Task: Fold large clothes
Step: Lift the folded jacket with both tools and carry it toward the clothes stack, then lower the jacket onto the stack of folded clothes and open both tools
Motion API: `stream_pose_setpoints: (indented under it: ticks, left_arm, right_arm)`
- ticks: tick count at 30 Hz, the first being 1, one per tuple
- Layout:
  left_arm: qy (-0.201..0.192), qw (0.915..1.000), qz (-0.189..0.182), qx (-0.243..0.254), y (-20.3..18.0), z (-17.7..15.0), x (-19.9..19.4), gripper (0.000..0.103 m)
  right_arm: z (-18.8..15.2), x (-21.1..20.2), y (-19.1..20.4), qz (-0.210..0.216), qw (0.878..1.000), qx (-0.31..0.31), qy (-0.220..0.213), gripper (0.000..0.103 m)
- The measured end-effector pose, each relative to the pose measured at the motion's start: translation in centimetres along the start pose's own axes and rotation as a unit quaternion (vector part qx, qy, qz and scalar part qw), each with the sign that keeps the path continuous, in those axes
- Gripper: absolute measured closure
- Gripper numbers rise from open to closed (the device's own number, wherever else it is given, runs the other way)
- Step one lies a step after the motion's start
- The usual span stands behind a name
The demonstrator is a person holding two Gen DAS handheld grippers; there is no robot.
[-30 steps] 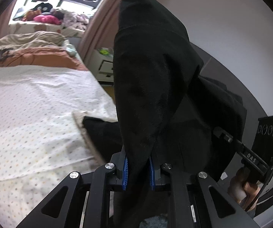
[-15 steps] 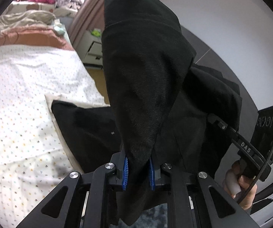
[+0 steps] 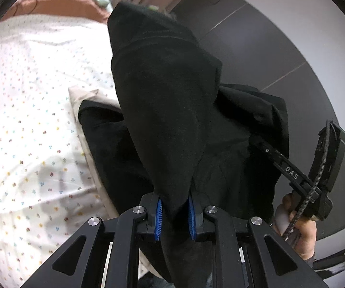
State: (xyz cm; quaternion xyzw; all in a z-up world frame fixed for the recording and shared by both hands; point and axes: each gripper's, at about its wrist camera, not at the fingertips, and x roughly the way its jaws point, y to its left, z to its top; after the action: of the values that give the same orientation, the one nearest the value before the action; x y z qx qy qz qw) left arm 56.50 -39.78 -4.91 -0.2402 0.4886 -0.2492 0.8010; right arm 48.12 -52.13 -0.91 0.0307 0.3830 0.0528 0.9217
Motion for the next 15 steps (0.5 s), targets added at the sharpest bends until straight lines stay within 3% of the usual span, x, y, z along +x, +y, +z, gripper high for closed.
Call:
stream_pose_setpoints:
  ticks: [6, 8, 10, 12, 15]
  left_arm:
    - [0.023, 0.9994, 0.009, -0.022, 2.7, 1.0, 3.5, 0.084]
    - [0.031, 0.9992, 0.014, -0.021, 3.1, 1.2, 4.5, 0.083]
    - [0.043, 0.9986, 0.030, 0.000, 2.9, 1.7, 5.2, 0.079]
    - [0.051, 0.9973, 0.047, 0.025, 2.3, 2.0, 5.5, 0.073]
    - [0.061, 0.9944, 0.066, 0.055, 1.5, 2.5, 5.6, 0.060]
  right_arm:
    - [0.3, 5.4, -1.0, -0.014, 0.999, 0.006, 0.036, 0.087]
    - [-0.3, 6.9, -1.9, -0.041, 0.998, 0.011, 0.049, 0.076]
    - [-1.0, 8.2, -2.7, -0.095, 0.993, 0.016, 0.065, 0.056]
    - [-2.0, 8.7, -4.2, -0.113, 0.989, 0.036, 0.088, 0.048]
    - [-3.4, 5.9, -6.5, -0.163, 0.981, 0.067, 0.080, 0.042]
